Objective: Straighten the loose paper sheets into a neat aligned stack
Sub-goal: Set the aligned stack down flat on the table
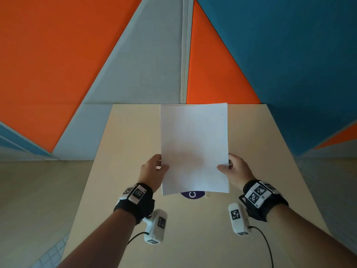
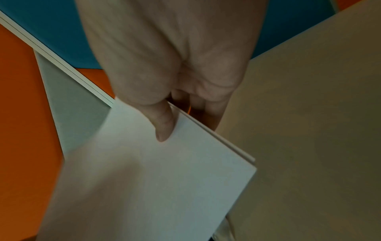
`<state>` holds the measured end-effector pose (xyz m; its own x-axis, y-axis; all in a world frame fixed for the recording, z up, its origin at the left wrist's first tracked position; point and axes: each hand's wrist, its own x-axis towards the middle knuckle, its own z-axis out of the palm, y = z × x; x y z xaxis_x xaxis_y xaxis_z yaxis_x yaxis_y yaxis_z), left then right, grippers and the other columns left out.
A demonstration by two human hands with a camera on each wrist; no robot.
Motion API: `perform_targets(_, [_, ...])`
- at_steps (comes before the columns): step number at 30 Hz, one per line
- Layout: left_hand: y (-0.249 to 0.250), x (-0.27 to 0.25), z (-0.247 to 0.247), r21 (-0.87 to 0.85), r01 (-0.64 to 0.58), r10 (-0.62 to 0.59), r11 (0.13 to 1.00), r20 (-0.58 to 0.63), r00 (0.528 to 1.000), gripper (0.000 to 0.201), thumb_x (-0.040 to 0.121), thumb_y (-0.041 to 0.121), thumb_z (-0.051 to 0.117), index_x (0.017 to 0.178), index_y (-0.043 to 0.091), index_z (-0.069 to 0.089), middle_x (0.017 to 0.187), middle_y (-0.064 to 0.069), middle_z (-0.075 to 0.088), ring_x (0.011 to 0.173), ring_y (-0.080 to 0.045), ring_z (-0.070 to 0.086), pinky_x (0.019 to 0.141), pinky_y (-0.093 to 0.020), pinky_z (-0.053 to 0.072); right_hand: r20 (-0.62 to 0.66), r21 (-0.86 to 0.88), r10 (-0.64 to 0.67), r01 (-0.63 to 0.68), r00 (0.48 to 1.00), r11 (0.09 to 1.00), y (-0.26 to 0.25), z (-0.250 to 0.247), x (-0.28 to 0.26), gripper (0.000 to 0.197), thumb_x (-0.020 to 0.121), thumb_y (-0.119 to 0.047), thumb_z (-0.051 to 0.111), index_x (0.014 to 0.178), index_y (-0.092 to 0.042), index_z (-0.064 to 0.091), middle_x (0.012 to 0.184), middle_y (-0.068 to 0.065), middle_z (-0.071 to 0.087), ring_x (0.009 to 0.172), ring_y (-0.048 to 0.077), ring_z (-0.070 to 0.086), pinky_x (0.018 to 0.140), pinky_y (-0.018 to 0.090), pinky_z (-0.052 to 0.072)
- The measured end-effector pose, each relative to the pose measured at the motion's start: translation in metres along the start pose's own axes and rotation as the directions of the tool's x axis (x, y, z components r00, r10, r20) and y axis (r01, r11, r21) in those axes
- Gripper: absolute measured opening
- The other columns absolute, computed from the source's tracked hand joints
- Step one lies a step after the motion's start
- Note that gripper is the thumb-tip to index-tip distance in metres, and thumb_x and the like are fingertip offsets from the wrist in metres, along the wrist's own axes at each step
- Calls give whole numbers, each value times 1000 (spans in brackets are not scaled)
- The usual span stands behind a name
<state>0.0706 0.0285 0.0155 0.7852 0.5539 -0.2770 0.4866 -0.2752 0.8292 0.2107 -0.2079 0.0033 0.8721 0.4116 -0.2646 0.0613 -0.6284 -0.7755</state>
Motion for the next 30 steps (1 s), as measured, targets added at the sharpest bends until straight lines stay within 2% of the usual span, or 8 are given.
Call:
perform_targets(2, [2, -6, -2, 21, 5, -5, 1000, -16, 1000, 34, 87, 11, 62, 120, 18, 57, 93, 0, 69, 78, -18, 64, 72, -26, 54, 14, -56, 15, -14, 1000, 998, 2, -2, -4, 15, 82, -18, 66, 93, -8, 65, 81, 6, 70, 74, 22, 62, 70, 31, 48])
perform_targets(5, [-3, -16, -2, 83, -3, 1, 997, 24, 1000, 51, 85, 12, 62, 126, 35, 42, 89, 0, 68, 70, -8, 58, 57, -9, 38, 59, -109, 81, -74, 995, 991, 8, 3, -13, 19, 79, -20, 65, 74, -5, 54, 63, 8, 51, 61, 18, 46, 58, 28, 36])
perform_targets(7, [-12, -20, 2, 156, -5, -4, 988, 61, 998, 42, 86, 13, 61, 121, 34, 54, 92, -1, 67, 69, -11, 58, 56, -7, 38, 78, -129, 135, -124, 988, 984, 18, 11, -20, 24, 78, -21, 64, 71, -4, 48, 62, 4, 45, 59, 17, 41, 57, 28, 33])
perform_targets(10, [-28, -27, 12, 248, 27, -51, 968, 89, 995, 34, 86, 15, 61, 118, 27, 65, 93, 0, 61, 80, -17, 55, 73, -16, 42, 83, -156, 198, -183, 977, 971, 30, 23, -30, 22, 75, -20, 64, 78, 1, 56, 64, 11, 54, 60, 18, 47, 56, 27, 36])
perform_targets(14, [-44, -35, 25, 302, 71, -110, 951, 117, 987, 36, 87, 15, 59, 122, 25, 64, 95, 0, 59, 86, -16, 50, 85, -21, 43, 73, -206, 267, -248, 961, 947, 39, 38, -37, 24, 74, -15, 63, 67, -11, 41, 61, 1, 42, 56, 17, 38, 53, 27, 30])
perform_targets(18, [-51, -33, 31, 314, 122, -168, 941, 122, 978, 35, 84, 13, 59, 117, 26, 64, 90, -7, 68, 85, -25, 62, 80, -27, 49, 19, -208, 291, -281, 957, 937, 41, 46, -38, 20, 77, -13, 66, 91, -12, 52, 81, 7, 57, 73, 26, 56, 62, 28, 40])
perform_targets(21, [-51, -31, 33, 351, 117, -171, 929, 127, 977, 35, 84, 13, 59, 116, 28, 63, 92, -10, 67, 87, -28, 63, 76, -26, 47, -17, -268, 261, -256, 965, 929, 38, 47, -37, 48, 77, -13, 71, 120, -9, 51, 105, 7, 60, 101, 28, 59, 81, 32, 47])
perform_targets(30, [-53, -25, 38, 544, 27, -108, 838, 118, 987, 39, 87, 19, 63, 124, 29, 60, 121, -8, 54, 111, -29, 57, 96, -34, 45, -41, -429, 278, -268, 960, 862, 32, 47, -36, 47, 77, -28, 73, 119, -13, 59, 118, 9, 56, 107, 29, 59, 87, 33, 47])
